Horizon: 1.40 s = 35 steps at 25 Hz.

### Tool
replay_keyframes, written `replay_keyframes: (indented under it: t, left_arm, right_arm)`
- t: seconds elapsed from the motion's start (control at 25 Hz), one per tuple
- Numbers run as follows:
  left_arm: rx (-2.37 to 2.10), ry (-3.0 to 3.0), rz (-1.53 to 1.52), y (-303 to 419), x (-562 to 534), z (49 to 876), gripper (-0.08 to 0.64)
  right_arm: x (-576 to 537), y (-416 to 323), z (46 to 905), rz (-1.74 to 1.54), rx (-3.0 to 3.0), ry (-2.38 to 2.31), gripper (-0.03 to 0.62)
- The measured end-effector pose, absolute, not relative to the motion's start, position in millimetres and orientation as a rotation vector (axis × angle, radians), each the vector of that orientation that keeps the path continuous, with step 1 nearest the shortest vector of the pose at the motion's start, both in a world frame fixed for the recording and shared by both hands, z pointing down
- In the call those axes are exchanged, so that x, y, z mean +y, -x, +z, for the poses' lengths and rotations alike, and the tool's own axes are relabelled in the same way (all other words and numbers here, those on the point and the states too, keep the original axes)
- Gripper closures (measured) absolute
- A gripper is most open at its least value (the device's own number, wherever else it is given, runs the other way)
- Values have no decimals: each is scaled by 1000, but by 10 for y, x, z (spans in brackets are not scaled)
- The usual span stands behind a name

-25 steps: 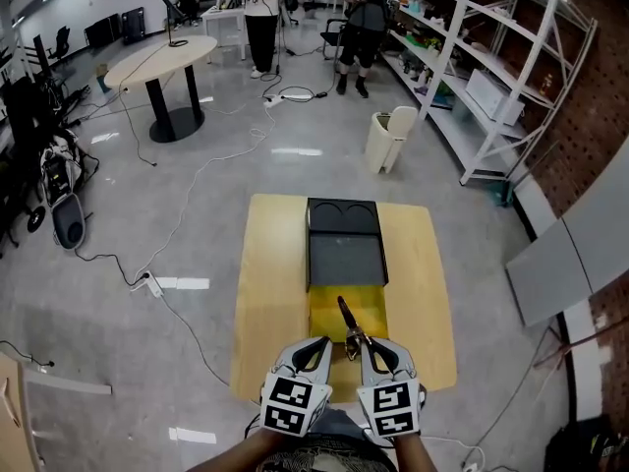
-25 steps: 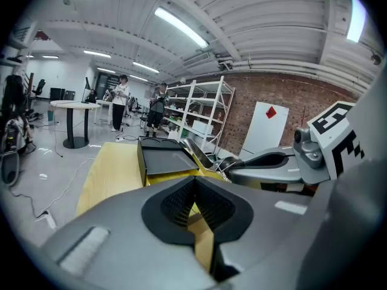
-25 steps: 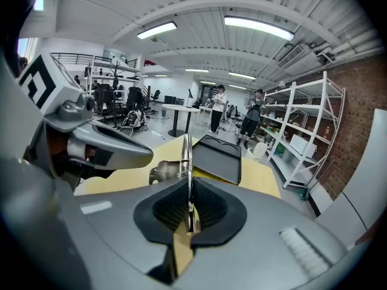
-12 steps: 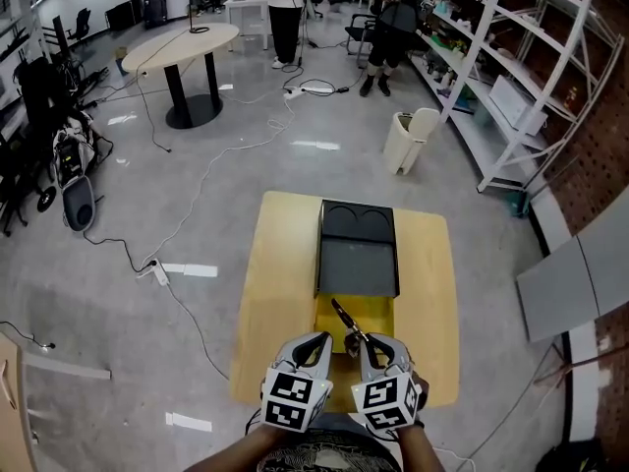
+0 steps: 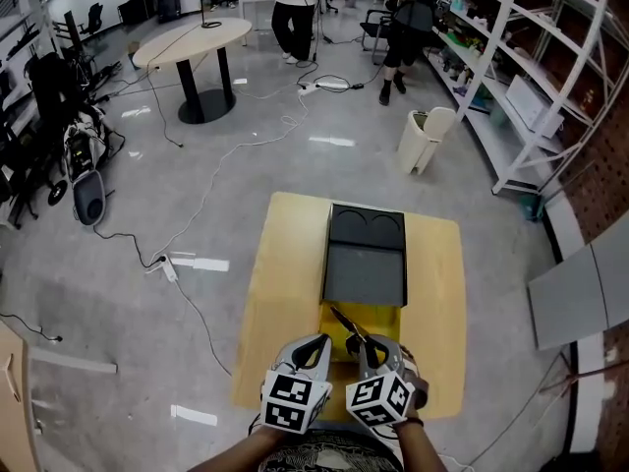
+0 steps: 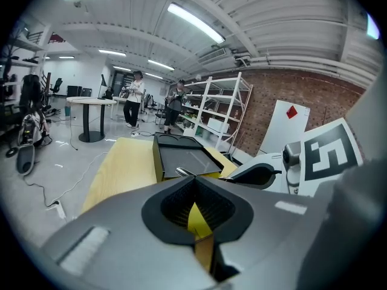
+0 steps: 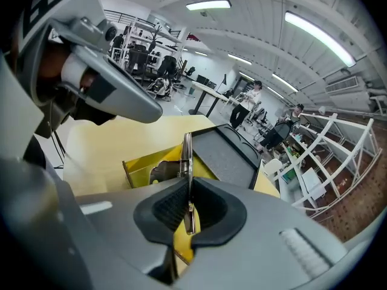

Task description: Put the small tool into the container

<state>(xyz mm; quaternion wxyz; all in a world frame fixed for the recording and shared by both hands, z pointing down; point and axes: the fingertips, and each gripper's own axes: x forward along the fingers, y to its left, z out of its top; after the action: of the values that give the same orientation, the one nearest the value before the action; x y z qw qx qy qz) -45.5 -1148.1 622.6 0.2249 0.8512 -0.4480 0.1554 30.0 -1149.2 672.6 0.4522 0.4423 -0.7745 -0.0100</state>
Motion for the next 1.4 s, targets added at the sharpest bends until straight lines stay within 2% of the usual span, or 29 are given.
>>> replay_keyframes:
  t: [0.6, 0.96, 1.24, 1.4]
  left_arm:
    - [-1295, -2299, 469, -291, -12387, 6434, 557]
    - [-1312, -2289, 478, -260, -12427, 6381, 557]
    - [-1311, -2294, 477, -156, -12219, 6401, 557]
    - [-1307, -2299, 477, -57, -12127, 6411, 557]
  right_arm:
    - [-12486, -1095, 7167, -10, -1872, -1019, 583]
    - [-12545, -1065, 7259, -2, -1864, -982, 577]
    - [-12268, -917, 7375, 78, -1880, -957, 533]
    - [-12156, -828, 7376, 101, -1887, -967, 531]
